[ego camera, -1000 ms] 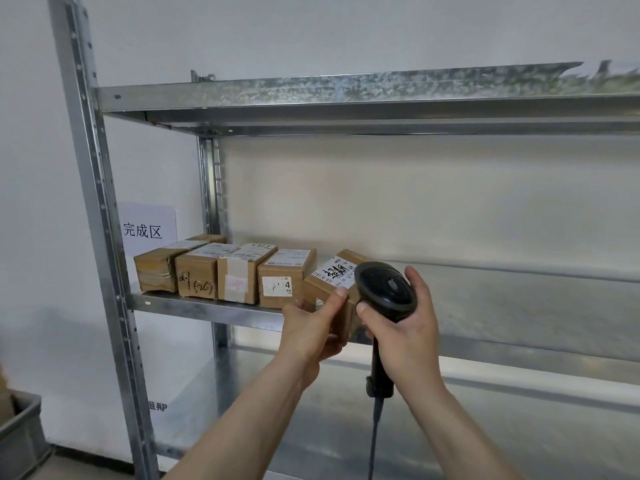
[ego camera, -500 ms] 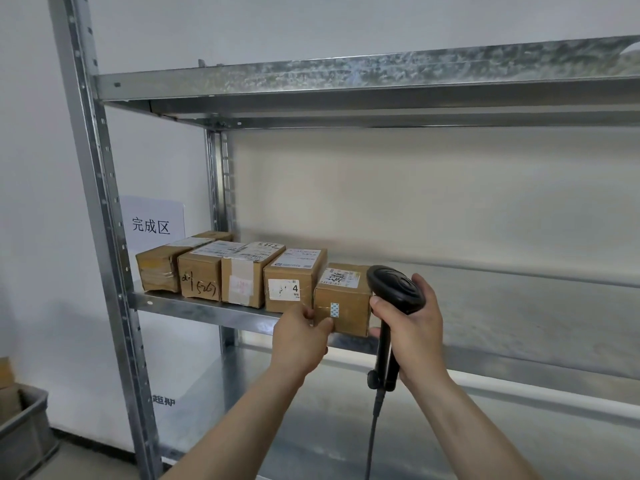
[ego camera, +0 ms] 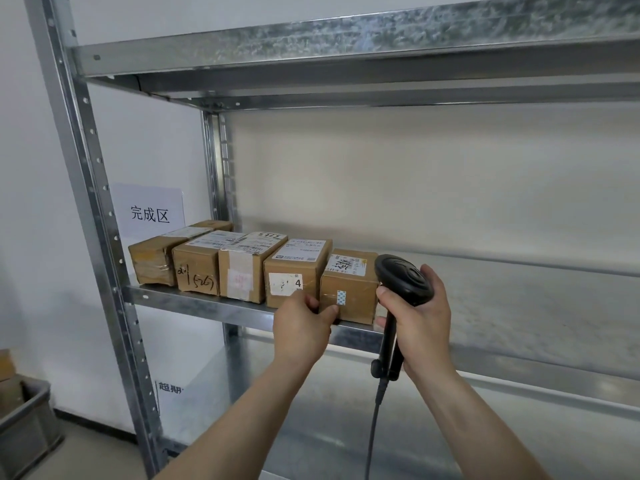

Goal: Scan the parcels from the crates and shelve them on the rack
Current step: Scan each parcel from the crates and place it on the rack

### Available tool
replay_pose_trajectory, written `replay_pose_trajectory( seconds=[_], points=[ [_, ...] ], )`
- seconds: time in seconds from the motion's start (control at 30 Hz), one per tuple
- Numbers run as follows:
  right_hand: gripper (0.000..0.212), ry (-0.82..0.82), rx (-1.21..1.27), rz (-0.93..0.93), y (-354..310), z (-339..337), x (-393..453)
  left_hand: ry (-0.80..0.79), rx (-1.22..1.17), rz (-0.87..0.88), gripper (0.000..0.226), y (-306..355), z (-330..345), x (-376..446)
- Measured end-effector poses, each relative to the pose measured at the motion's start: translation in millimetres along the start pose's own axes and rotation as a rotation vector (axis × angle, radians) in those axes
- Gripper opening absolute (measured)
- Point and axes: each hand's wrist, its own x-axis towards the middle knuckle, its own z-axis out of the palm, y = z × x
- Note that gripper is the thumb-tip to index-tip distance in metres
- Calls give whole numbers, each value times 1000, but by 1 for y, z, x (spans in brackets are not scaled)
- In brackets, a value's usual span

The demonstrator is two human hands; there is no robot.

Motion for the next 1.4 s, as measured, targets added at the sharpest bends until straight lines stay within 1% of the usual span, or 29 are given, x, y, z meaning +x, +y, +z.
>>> replay_pose_trajectory(
  seconds=[0.17, 0.27, 0.4, 0.6, 0.67, 0.83, 0.97, 1.1, 1.27, 1.4],
  points=[
    [84, 24, 3, -62, 11, -3, 2, -8, -9, -2, 25, -1, -5, -1],
    [94, 30, -9, -116, 10, -4, -4, -24, -69, -10, 23, -5, -11, -5],
    [89, 37, -41, -176, 13, -7, -21, -35, -71, -3, 21, -9, -27, -17],
    [92, -66, -162, -209, 20, 11, -64, 9, 60, 7, 30, -28, -71, -33],
    [89, -99, -198, -217, 23, 21, -80, 13, 109, 7, 33, -40, -91, -39],
    [94, -146, -208, -212, 33, 55, -126, 37, 245, 30, 44, -74, -155, -51],
    [95, -219, -230, -171, 35, 100, -171, 32, 411, 87, 57, -103, -220, -58],
    [94, -249, -238, -161, 36, 151, -218, 41, 545, 125, 64, -141, -289, -61],
    [93, -311, -233, -173, 46, 217, -274, 110, 686, 181, 73, -186, -378, -72],
    [93, -387, -223, -180, 57, 262, -316, 156, 793, 150, 79, -222, -445, -85]
  ],
)
